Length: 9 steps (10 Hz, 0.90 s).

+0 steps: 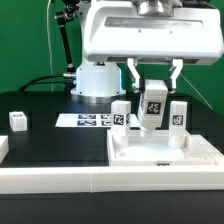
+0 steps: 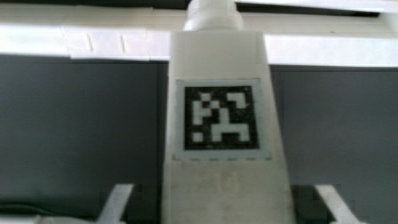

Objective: Assemble square table

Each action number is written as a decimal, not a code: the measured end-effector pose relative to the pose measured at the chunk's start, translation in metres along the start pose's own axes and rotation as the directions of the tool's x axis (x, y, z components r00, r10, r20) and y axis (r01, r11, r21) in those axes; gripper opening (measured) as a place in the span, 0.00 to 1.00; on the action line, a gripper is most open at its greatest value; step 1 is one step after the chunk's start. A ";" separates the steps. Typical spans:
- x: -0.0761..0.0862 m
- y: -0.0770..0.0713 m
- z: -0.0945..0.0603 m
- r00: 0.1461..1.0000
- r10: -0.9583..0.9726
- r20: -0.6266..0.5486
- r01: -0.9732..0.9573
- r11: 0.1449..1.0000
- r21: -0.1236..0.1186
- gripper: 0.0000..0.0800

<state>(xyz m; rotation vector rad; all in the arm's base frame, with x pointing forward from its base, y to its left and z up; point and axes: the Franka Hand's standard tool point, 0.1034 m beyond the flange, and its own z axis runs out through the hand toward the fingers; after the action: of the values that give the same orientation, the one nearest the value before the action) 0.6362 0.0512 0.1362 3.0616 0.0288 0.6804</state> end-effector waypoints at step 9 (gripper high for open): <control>-0.013 -0.036 -0.002 0.989 -0.026 -0.149 0.028 0.999 0.016 0.36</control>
Offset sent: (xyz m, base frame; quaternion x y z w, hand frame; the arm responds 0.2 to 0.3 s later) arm 0.0000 0.0000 0.0000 0.0000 0.0000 0.0000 1.0000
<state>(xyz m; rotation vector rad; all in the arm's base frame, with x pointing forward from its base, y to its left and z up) 0.6236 0.0870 0.1320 3.0145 0.0772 0.9098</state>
